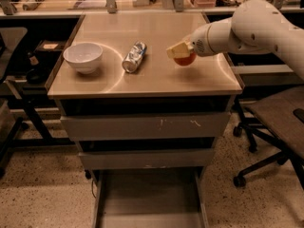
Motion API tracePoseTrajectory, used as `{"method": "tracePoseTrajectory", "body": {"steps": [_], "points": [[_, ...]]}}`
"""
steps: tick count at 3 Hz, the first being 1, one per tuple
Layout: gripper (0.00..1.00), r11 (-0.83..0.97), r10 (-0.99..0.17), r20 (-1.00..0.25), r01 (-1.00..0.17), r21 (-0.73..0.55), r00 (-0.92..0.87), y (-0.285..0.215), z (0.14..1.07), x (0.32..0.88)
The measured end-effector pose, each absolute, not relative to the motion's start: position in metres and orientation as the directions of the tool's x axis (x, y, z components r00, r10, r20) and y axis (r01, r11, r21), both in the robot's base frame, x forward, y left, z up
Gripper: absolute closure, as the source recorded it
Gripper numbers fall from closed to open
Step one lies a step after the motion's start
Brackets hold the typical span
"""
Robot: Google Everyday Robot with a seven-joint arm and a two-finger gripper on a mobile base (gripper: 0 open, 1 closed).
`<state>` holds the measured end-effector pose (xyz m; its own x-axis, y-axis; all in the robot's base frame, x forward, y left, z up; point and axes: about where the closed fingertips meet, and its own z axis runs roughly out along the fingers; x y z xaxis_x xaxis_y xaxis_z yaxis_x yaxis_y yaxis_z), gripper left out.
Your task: Pick apple from bottom drawer and place on counter
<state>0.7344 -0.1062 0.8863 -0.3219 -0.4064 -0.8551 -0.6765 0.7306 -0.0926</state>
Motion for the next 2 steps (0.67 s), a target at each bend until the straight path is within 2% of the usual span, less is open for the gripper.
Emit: {"method": "tracePoseTrajectory", "body": {"steps": [2], "points": [[1.0, 0.677, -0.421, -0.835, -0.735, -0.031, -0.353, -0.087, 0.879, 0.758]]}}
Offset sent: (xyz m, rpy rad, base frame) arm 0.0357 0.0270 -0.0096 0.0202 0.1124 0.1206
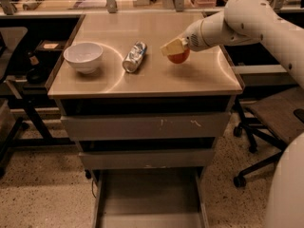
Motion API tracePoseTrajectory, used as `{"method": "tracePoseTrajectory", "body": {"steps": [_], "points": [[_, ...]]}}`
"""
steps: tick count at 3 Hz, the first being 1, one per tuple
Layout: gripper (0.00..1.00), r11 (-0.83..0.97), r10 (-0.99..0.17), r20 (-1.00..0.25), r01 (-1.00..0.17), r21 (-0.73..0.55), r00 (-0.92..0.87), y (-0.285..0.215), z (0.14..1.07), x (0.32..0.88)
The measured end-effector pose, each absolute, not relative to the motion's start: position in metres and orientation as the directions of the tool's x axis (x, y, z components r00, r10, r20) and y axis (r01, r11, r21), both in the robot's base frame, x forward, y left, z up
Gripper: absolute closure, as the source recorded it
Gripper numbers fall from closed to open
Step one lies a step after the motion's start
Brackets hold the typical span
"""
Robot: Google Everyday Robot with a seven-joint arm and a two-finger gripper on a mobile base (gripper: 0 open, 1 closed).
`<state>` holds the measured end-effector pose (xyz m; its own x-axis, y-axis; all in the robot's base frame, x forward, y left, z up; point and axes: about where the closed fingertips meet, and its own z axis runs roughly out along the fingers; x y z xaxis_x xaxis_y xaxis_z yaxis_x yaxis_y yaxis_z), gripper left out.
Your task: Pick apple from bottom drawer and place on counter
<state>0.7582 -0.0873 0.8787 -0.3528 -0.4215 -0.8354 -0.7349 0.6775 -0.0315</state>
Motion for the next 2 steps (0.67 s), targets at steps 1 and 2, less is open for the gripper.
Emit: {"method": "tracePoseTrajectory", "body": {"steps": [1, 2], "points": [[1.0, 0.652, -0.435, -0.825, -0.758, -0.012, -0.361, -0.075, 0.8726, 0.7669], [1.0, 0.635, -0.454, -0.809, -0.773, 0.0, -0.373, -0.0671, 0.8627, 0.7744]]}}
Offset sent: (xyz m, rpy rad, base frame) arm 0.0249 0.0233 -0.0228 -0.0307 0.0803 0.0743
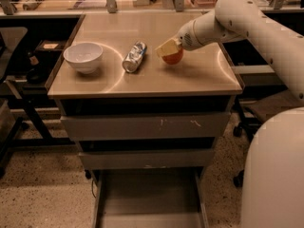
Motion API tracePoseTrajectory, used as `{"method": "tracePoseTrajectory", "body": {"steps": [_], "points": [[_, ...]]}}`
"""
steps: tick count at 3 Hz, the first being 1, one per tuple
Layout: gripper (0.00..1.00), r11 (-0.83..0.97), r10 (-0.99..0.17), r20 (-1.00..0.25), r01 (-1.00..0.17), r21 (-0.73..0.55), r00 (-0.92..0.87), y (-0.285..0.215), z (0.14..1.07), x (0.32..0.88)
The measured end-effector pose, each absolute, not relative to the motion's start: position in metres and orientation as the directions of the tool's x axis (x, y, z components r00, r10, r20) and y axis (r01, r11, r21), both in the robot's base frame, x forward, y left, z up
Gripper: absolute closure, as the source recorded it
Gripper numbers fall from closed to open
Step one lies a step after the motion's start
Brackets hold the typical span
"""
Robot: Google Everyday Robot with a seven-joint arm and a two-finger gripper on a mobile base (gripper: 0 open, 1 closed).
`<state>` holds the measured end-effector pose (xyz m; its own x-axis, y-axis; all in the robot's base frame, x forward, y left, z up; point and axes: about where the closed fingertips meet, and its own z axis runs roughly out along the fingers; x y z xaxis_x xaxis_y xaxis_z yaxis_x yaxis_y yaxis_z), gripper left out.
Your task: Pick apple from bottom drawer and place on counter
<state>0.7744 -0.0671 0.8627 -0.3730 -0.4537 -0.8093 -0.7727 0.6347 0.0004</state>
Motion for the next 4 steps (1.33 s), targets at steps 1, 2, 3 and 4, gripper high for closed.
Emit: {"method": "tracePoseTrajectory", "body": {"steps": [1, 2, 3, 4], "points": [[1.0, 0.626, -0.478, -0.788, -0.78, 0.004, -0.388, -0.0661, 0.8513, 0.7787], [0.82, 0.626, -0.479, -0.787, -0.78, 0.005, -0.389, -0.0661, 0.851, 0.7788], [0.58, 0.626, -0.479, -0.787, -0.78, 0.005, -0.389, -0.066, 0.851, 0.7788], [0.36, 0.626, -0.479, -0.787, -0.78, 0.005, -0.389, -0.066, 0.851, 0.7788]]}}
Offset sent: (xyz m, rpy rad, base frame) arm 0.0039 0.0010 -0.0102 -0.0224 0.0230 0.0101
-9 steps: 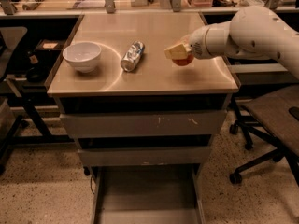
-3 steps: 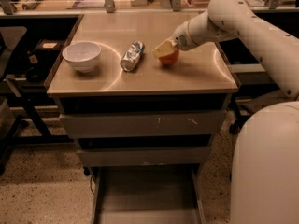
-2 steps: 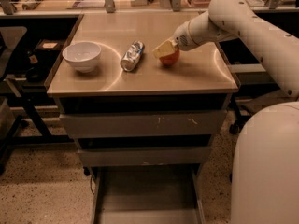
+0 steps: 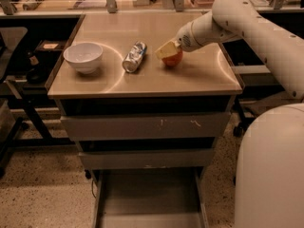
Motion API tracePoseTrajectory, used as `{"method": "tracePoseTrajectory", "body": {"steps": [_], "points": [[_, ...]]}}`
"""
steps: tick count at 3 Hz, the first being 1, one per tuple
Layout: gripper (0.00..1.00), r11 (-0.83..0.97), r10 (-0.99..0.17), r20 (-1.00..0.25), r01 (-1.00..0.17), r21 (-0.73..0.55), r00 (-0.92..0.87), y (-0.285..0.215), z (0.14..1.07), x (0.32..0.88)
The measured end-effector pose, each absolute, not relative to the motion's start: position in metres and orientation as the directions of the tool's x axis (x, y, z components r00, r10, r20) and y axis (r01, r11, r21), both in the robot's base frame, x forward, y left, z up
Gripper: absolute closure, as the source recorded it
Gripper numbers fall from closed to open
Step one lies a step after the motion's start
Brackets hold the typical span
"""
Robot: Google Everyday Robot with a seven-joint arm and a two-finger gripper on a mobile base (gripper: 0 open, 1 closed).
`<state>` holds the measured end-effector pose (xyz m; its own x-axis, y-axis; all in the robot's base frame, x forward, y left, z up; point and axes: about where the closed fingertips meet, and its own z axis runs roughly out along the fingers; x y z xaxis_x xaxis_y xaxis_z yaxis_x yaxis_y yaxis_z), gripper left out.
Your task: Pick apple from bottom drawer and place on counter
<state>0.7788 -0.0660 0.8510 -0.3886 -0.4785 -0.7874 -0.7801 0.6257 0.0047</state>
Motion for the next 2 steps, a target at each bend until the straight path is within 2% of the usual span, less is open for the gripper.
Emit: {"method": "tracePoseTrajectory", "body": {"steps": [1, 2], "points": [[0.13, 0.626, -0.479, -0.787, -0.78, 0.005, -0.389, -0.066, 0.851, 0.7788], [0.0, 0.626, -0.479, -0.787, -0.78, 0.005, -0.389, -0.0659, 0.8509, 0.7788]]}}
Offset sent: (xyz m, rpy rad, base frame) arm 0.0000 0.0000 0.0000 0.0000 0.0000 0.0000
